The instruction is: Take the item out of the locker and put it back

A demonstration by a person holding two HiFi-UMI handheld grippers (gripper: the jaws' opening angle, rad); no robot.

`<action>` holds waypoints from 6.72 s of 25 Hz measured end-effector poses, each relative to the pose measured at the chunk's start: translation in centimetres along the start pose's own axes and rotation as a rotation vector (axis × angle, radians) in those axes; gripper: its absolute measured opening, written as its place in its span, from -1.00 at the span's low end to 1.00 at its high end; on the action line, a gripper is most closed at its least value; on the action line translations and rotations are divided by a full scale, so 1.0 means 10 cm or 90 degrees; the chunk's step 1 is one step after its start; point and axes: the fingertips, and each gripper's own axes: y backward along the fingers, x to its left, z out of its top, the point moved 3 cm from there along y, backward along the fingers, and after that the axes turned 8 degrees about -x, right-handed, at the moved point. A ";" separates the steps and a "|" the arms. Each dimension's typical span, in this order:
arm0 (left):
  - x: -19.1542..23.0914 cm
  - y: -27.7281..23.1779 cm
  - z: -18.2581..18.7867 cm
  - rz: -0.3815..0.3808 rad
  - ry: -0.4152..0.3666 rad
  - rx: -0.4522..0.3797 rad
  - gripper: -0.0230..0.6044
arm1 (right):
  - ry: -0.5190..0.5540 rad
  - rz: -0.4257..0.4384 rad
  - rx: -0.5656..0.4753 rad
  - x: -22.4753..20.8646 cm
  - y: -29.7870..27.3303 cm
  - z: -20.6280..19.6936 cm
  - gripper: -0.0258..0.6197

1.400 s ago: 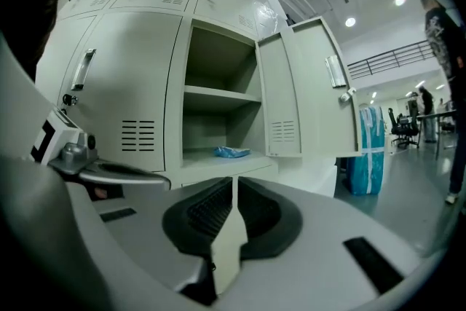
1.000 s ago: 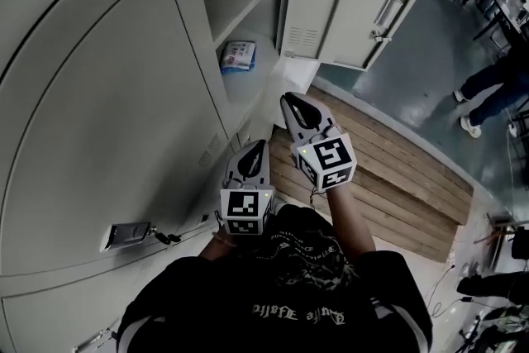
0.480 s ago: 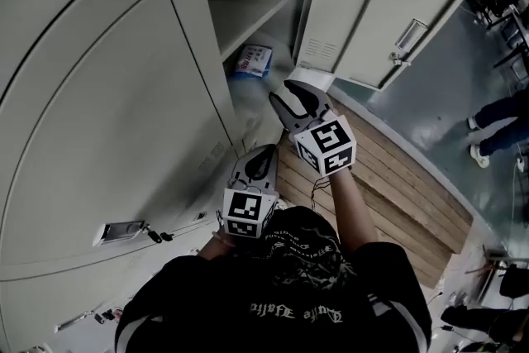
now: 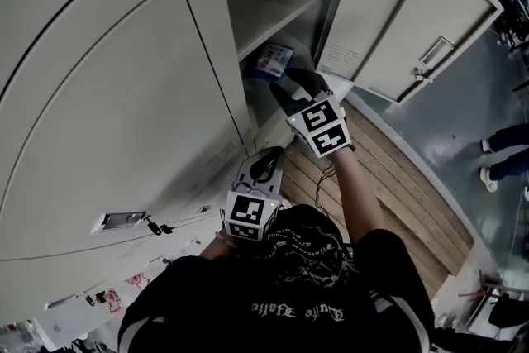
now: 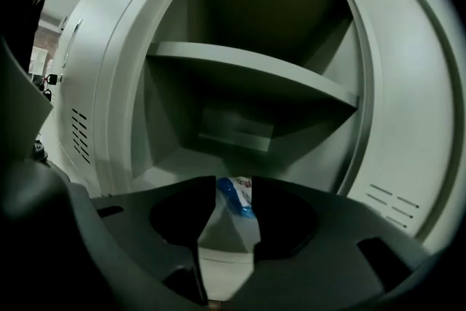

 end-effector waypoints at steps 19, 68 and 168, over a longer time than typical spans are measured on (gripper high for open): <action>0.16 0.03 -0.07 0.071 -0.015 0.006 -0.91 | 0.064 0.061 0.139 -0.12 -0.53 -0.42 -0.46; -0.03 -0.24 -0.13 0.038 -0.022 0.002 -0.91 | -0.092 -0.173 0.009 -0.10 0.98 -0.49 -0.82; 0.25 -0.37 -0.27 0.084 -0.008 0.047 -0.91 | 0.164 0.153 -0.069 -0.53 -0.16 1.68 -0.82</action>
